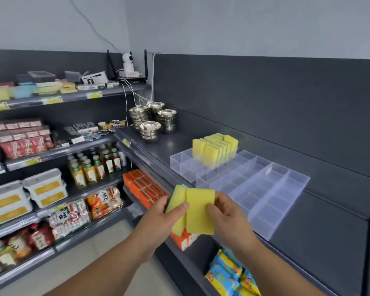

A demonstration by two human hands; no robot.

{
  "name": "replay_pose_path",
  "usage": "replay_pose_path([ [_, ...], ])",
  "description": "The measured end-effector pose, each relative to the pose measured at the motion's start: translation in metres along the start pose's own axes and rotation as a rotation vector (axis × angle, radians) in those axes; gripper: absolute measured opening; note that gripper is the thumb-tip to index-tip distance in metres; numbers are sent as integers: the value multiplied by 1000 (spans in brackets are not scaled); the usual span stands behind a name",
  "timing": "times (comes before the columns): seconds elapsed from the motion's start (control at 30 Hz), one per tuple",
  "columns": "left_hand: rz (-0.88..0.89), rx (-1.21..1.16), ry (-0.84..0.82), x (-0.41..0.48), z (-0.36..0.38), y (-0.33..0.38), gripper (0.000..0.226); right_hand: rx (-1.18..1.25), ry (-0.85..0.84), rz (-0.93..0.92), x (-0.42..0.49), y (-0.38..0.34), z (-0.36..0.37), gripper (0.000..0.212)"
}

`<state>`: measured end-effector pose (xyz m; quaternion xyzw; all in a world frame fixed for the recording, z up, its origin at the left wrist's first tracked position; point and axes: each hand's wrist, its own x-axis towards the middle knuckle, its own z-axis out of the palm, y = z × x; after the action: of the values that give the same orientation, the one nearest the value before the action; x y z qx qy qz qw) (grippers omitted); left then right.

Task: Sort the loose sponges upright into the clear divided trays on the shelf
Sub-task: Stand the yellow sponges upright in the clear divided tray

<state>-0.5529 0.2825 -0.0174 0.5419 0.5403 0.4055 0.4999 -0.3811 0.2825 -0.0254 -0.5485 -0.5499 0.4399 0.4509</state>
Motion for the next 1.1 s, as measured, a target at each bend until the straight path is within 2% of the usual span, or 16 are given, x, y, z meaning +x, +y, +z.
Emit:
replay_pose_path([
  [0.17,34,109,84,67,-8,15,9,84,-64,-43,69,0,-7,20],
  [0.27,70,184,133,109,-5,25,15,30,-88,-73,110,-4,-21,20],
  [0.37,110,217,164,151,1,34,10,-33,-20,-76,147,-4,-37,20],
  [0.5,134,185,168,208,6,38,29,-10,89,-57,181,-2,-56,27],
  [0.63,162,146,127,269,5,41,33,-5,175,-19,206,5,-65,26],
  [0.73,158,113,41,316,1,39,34,-25,244,4,225,6,-64,24],
  [1.0,160,275,-438,415,-27,37,28,-40,483,104,269,-9,-26,23],
  [1.1,193,323,-604,442,-32,33,26,25,535,145,282,-9,-3,24],
])
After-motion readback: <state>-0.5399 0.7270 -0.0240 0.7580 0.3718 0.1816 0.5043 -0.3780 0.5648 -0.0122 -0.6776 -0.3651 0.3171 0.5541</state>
